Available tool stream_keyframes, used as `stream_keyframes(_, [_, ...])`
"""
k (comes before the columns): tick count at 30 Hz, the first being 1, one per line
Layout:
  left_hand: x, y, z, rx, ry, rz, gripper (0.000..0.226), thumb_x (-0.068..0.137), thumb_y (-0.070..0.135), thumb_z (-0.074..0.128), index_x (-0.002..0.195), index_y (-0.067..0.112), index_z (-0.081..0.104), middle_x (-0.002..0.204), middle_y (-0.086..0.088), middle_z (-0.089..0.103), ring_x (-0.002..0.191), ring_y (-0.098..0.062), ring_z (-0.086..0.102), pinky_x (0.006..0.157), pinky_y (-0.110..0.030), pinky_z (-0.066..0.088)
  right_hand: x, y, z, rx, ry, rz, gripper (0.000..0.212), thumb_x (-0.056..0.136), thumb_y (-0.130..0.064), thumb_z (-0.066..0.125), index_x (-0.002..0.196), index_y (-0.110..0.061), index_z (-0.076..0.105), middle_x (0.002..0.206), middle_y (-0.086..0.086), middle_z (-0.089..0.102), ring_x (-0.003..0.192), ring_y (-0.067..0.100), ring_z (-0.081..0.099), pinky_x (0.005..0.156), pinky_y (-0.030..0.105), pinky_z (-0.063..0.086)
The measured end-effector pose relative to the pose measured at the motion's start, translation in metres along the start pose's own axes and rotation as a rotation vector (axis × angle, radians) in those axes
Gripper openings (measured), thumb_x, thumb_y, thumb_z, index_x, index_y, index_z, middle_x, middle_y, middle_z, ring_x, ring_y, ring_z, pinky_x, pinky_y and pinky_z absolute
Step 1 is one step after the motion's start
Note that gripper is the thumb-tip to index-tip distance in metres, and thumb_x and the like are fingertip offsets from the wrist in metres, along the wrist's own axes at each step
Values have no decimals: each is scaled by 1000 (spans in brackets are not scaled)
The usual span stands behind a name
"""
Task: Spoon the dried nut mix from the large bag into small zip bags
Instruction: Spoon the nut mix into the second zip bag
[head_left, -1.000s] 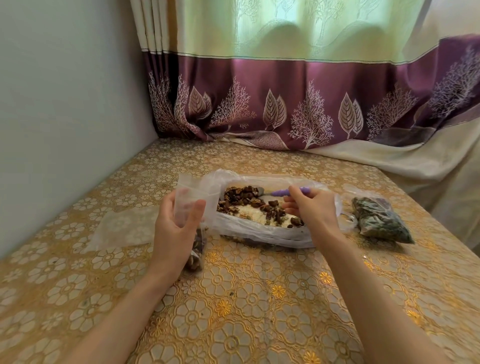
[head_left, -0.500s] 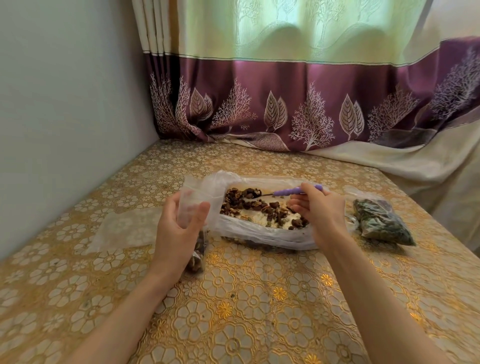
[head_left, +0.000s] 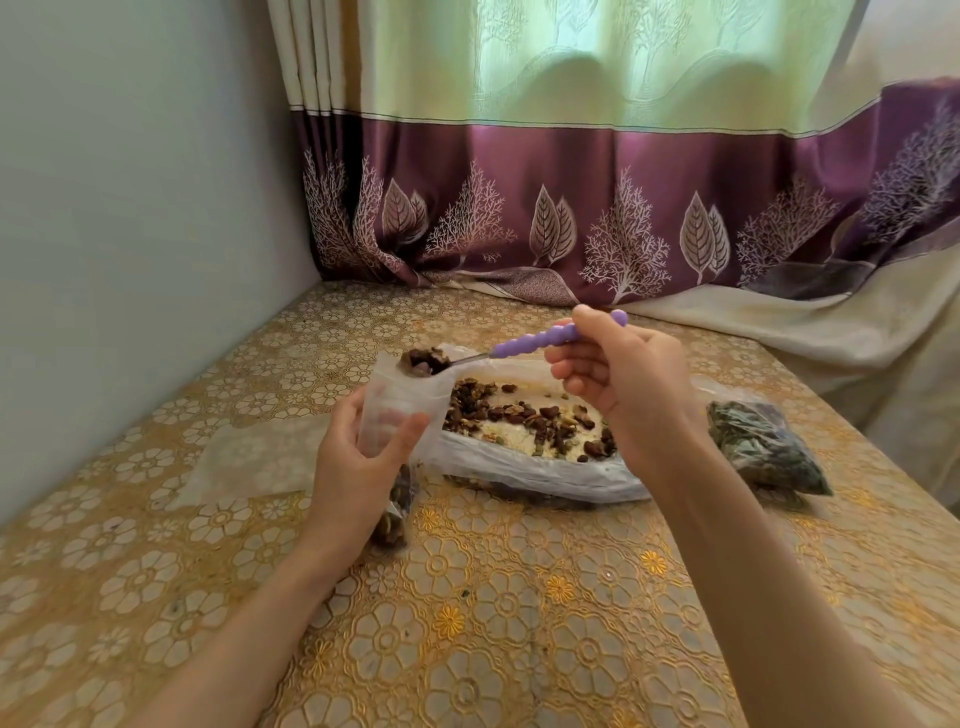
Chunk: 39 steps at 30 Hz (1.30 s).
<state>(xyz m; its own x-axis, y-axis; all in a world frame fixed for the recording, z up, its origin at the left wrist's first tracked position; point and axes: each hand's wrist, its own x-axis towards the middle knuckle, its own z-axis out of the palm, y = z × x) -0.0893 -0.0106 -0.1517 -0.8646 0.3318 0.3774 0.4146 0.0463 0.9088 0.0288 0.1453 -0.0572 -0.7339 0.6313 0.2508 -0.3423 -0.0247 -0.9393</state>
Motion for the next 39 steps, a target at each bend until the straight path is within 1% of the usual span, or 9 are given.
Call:
stream_keyframes(2, [0,1,0,-21,5,-6,81,65,57,63,131,14,46,100,11,66,89,0,65,81,-24,54,-4,1,6,-53,-93,-43,31,94,-10,52,67,-5,66,59,1,68,55,10,57,48,14,47])
stream_keyframes(6, [-1,0,-2,-85,-14,-33,76,66,55,66,130,18,48,115,0,64,102,-24,64,89,-51,51,-7,3,12,-177,-229,-139,24,94,-8,54,74,-8,68,63,-3,70,59,10,58,52,15,49])
stream_keyframes(8, [-1,-2,-1,-94,-24,-36,75,66,54,67,129,18,48,114,-1,64,101,-24,64,88,-45,52,-5,4,10,-210,-245,-146,17,93,-6,54,84,-7,69,67,-1,69,61,11,59,54,17,50])
stream_keyframes(11, [0,-4,0,-88,-7,-33,64,67,52,66,118,16,52,97,5,68,84,-4,66,71,-15,52,-2,3,7,-223,-237,-152,16,92,-2,52,92,-5,68,70,2,67,61,12,59,54,19,49])
stream_keyframes(13, [1,-3,0,-71,10,-25,56,67,52,65,112,21,51,91,11,67,79,5,64,63,-5,46,-3,2,6,-157,-196,-161,16,93,-2,50,90,-3,65,66,-2,69,59,11,55,52,18,47])
stream_keyframes(18, [0,-1,1,-16,9,7,67,70,55,59,127,22,46,98,16,61,86,8,61,66,-7,46,4,9,-6,-15,137,-114,24,94,-11,51,75,-6,64,57,-3,67,56,10,53,49,15,45])
stream_keyframes(21, [-1,-1,1,1,5,27,70,71,55,58,130,21,45,98,13,62,89,1,60,67,-10,46,12,23,-18,-200,255,-127,26,95,-14,52,73,-7,65,62,-1,69,54,10,56,49,16,46])
stream_keyframes(26, [-1,0,2,4,10,25,63,72,52,58,127,23,46,96,15,61,82,11,59,64,-2,43,19,52,-29,-475,341,-92,28,94,-23,56,76,-9,72,68,0,71,54,4,61,62,21,53])
stream_keyframes(39, [0,-2,2,-22,7,20,65,70,56,58,126,26,46,105,14,60,87,15,58,67,0,42,23,74,-10,-368,104,96,24,95,-20,54,88,-11,75,76,8,70,68,13,63,75,29,56])
